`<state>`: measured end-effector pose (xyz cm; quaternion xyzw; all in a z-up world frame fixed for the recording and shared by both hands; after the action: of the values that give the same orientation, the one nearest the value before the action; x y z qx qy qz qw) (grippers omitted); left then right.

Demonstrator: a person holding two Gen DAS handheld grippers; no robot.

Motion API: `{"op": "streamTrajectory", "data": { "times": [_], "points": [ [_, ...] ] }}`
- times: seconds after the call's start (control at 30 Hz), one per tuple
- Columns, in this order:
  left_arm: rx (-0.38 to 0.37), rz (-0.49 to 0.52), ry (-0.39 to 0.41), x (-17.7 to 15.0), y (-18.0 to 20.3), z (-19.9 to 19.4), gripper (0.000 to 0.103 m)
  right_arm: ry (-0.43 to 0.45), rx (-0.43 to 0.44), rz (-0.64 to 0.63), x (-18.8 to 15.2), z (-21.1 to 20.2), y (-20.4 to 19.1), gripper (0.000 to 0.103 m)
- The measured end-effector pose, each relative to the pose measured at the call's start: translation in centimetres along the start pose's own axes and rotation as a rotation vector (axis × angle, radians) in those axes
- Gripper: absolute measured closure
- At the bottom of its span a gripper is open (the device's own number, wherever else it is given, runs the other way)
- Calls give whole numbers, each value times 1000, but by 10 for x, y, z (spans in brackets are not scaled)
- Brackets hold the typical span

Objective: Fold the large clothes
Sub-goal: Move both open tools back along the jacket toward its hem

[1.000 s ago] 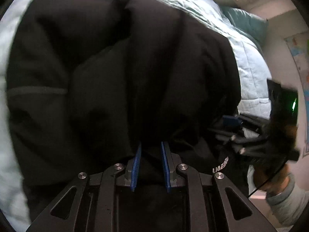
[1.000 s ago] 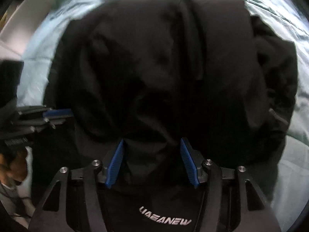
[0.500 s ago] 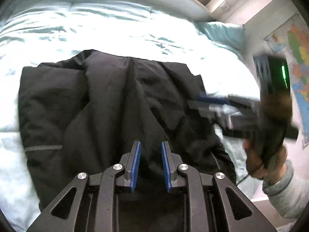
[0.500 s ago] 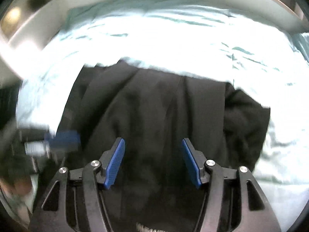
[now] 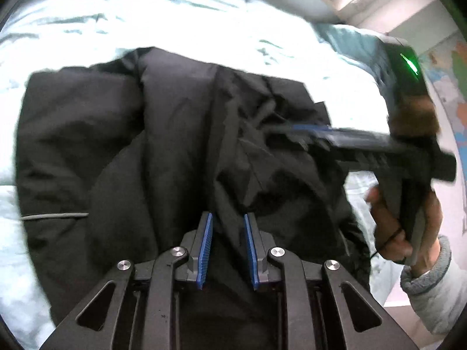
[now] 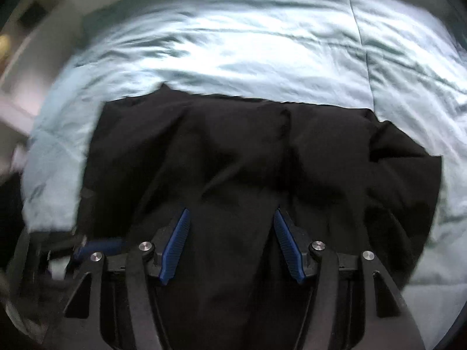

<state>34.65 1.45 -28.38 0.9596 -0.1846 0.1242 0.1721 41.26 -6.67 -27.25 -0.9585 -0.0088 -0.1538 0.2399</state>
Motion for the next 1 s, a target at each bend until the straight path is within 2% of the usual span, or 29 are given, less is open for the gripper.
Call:
{"op": "streamTrajectory", "data": {
  "times": [0.07,0.13,0.23,0.3,0.4,0.57,0.77,1.0],
  "points": [
    [-14,-6,21,-4,-3,-12,80,0,25,-22,-22,-13,-16,40],
    [-2,-29,-7,-11,-12,-5,80,-32,25,-21,-44,-5,-21,40],
    [-10,-103,-90,-24,-30,30,80,-132,-63,11,-83,29,-5,40],
    [-41,-164,-108,-27,-36,40,80,-121,-70,17,-91,36,0,40],
    [-21,-160,-64,-28,-33,14,80,-108,-41,51,-91,19,-3,40],
    [40,-142,-32,-60,-39,-36,80,-53,-31,62,-102,-25,-11,40],
    [85,-234,-7,-117,-76,-98,80,-14,-52,128,-165,-74,-17,40],
    [120,-348,18,-191,-114,-156,80,0,-80,223,-240,-111,-13,40]
  ]
}}
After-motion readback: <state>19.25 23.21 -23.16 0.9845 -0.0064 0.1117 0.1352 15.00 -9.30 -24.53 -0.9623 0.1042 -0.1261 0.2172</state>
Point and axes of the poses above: each gripper's, at about its wrist camera, not at the fingertips, and z roughly the way its jaws point, y to its right, x to its top, the point moved 8 cm from there along z, roughly the way its jaws point, and after that the axes turned 11 degrees about x, right-handed, at the moved point
